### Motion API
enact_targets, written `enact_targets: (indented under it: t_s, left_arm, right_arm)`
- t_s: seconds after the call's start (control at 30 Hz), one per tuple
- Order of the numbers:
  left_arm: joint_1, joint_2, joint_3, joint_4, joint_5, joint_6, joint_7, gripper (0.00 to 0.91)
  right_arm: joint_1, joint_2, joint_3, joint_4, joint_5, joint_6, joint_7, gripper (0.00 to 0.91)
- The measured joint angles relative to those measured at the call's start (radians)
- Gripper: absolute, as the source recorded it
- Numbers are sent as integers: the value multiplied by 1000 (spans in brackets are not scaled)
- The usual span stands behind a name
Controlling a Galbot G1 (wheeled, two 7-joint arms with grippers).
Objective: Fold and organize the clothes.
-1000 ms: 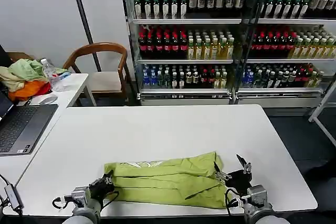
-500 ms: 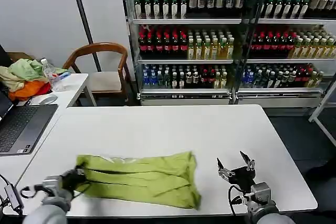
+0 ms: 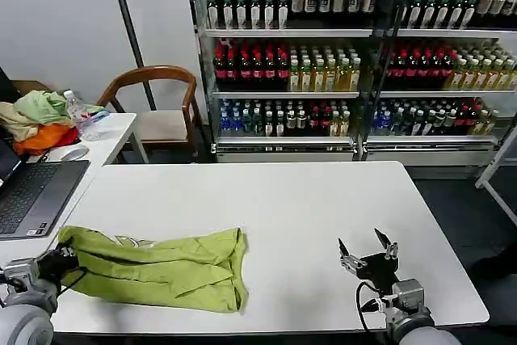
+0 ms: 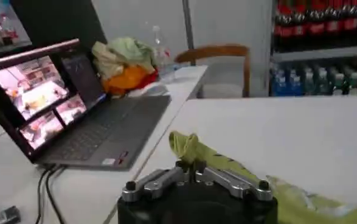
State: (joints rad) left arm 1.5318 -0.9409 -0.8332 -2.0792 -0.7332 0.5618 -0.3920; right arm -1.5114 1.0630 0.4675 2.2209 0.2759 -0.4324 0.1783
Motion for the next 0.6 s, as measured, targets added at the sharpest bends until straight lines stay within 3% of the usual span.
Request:
enact_targets:
  t_s: [0.3,0.6]
  left_arm:
    - [-20,-74,123,-126,-32,-10,38,40]
    - [-61,-125,303,-135,0,-49,87,40]
  right_arm:
    - [-30,4,27,18,-7,-3,-1,907]
    - [-59,14,45,25,-14,-4,-2,907]
